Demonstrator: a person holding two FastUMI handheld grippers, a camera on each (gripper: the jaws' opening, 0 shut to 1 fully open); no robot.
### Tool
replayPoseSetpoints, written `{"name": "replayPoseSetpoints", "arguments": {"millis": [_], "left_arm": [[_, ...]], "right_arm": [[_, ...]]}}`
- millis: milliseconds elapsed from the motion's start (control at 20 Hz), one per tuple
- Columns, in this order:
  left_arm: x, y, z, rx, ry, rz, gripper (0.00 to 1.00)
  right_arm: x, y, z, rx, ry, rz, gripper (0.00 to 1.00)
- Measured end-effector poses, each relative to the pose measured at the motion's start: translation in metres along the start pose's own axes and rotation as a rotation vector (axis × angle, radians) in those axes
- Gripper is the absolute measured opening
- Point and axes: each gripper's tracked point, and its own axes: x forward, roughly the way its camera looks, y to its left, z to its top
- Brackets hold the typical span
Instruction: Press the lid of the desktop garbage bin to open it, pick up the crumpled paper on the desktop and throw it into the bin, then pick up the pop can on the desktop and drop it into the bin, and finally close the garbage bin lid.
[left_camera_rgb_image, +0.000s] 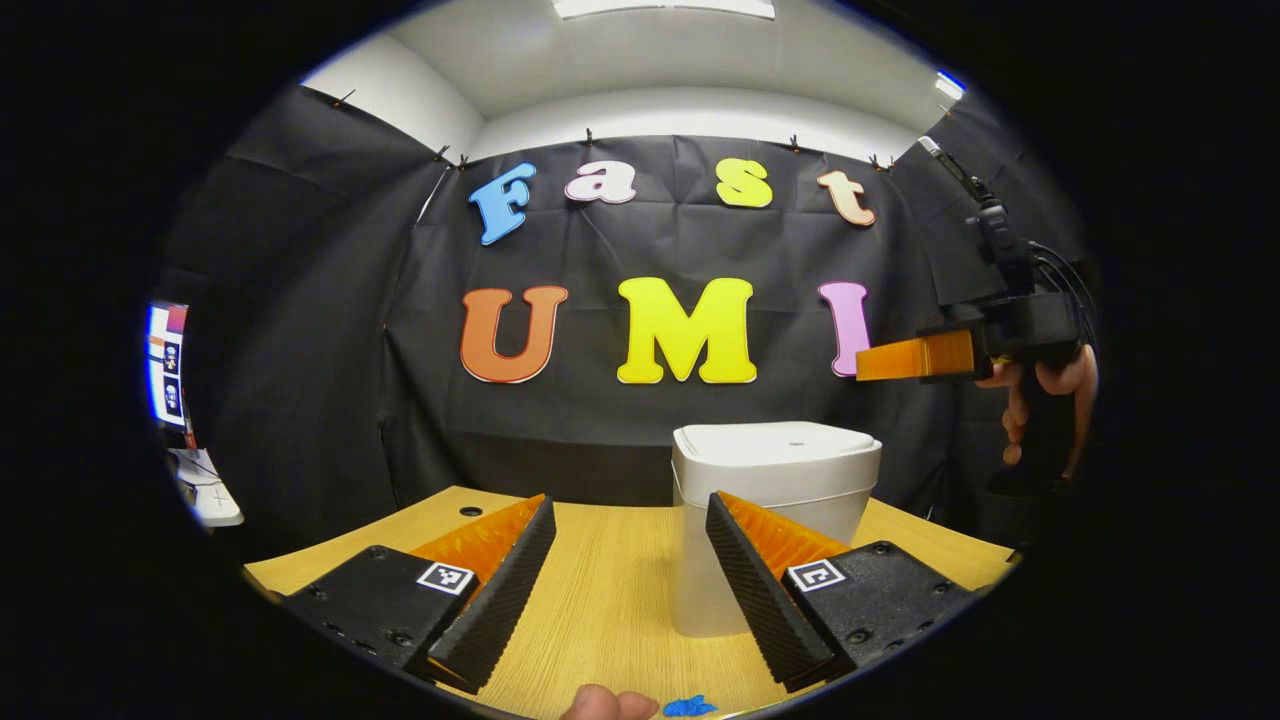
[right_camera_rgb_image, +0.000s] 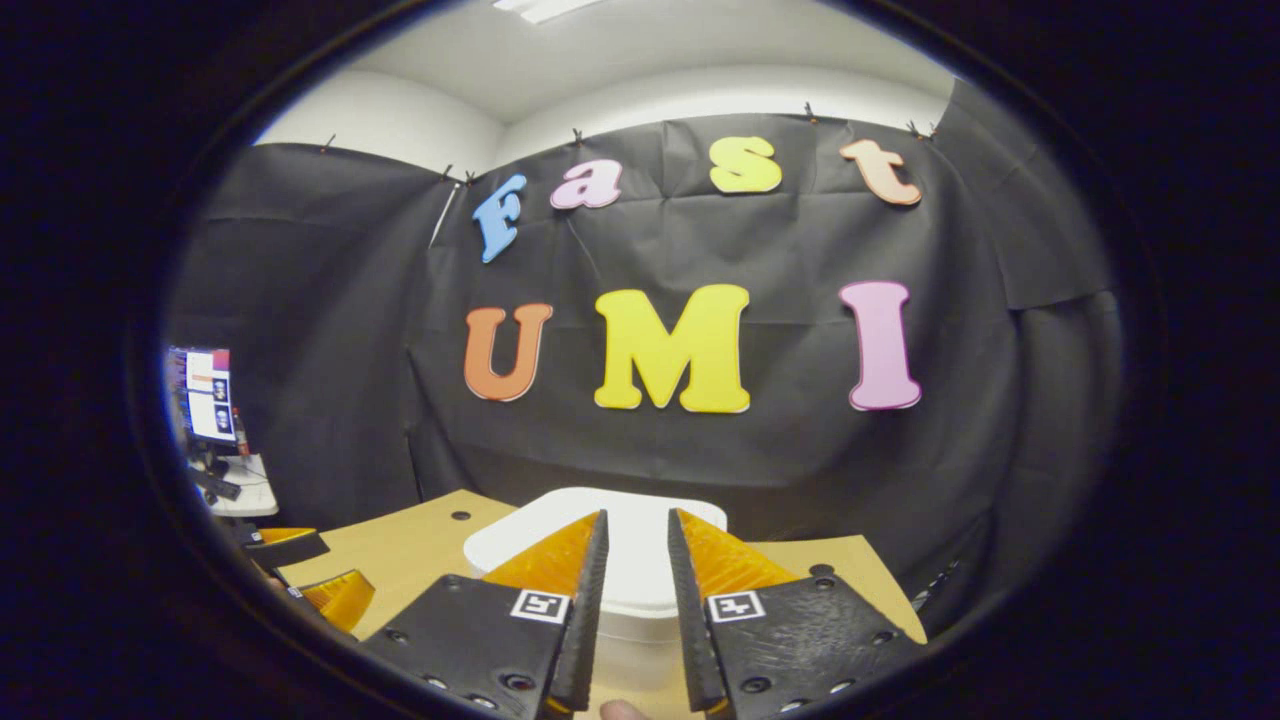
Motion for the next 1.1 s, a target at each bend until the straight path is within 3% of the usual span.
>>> {"name": "replayPoseSetpoints", "arguments": {"millis": [150, 200, 400, 450, 500, 850, 1100], "left_arm": [[-0.004, 0.004, -0.002, 0.005, 0.002, 0.003, 0.98], [-0.004, 0.004, -0.003, 0.006, 0.002, 0.004, 0.98], [-0.007, 0.007, -0.005, 0.032, 0.008, -0.001, 0.98], [-0.008, 0.013, -0.006, 0.042, 0.005, 0.011, 0.98], [-0.009, 0.015, -0.004, 0.048, 0.000, 0.015, 0.98], [-0.009, 0.006, -0.014, 0.026, 0.016, -0.017, 0.98], [-0.006, 0.011, -0.019, -0.005, 0.023, -0.007, 0.98]], "right_arm": [[0.001, 0.020, -0.015, -0.013, 0.041, 0.045, 0.34], [0.010, 0.019, -0.019, -0.023, 0.044, 0.037, 0.02], [0.013, 0.025, -0.030, -0.040, 0.064, 0.013, 0.01], [0.017, 0.023, -0.032, -0.051, 0.051, 0.016, 0.05], [0.021, 0.019, -0.035, -0.063, 0.055, -0.001, 0.00], [0.036, 0.008, -0.052, -0.038, 0.108, -0.017, 0.00], [0.033, 0.008, -0.060, -0.189, 0.122, -0.063, 0.00]]}}
